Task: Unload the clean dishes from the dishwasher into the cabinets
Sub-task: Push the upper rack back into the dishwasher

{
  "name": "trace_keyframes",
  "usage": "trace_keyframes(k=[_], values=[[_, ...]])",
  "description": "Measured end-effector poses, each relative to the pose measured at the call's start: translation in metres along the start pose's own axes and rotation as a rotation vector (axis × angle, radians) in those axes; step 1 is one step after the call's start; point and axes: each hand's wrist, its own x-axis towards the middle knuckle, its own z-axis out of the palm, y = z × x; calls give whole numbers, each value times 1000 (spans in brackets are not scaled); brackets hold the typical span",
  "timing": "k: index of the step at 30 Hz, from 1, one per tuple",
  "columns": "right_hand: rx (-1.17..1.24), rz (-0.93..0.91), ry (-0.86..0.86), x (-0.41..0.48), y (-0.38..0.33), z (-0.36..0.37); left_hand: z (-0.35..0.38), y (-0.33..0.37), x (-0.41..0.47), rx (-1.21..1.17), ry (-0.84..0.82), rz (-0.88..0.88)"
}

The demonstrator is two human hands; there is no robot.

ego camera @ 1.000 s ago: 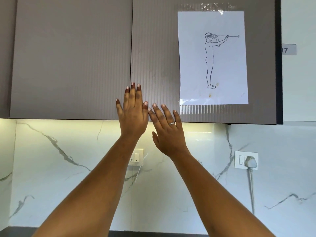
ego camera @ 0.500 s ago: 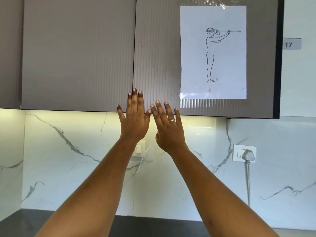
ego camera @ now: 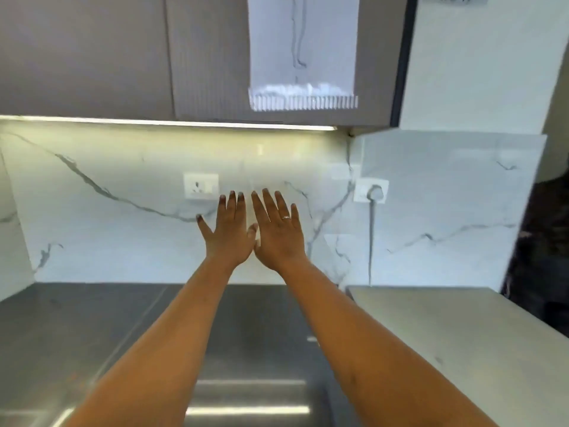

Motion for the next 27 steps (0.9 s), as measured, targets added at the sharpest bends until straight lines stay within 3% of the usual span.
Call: trace_keyframes(k=[6,12,19,22,27], values=[[29,182,-212,-168,72,5,77,93,-160,-213,-329,8],[100,439,-134,-333,115,0,126,168,-320,-300,-566,109],[-30,1034,-169,-508,166,35,194,222,-456,-341,-733,202],[10,1420,-159,-591,175,47,219,237,-508,-498,-854,-57],[259,1986,9,-688,198,72,258,257,-564,-841,-1232,-871]])
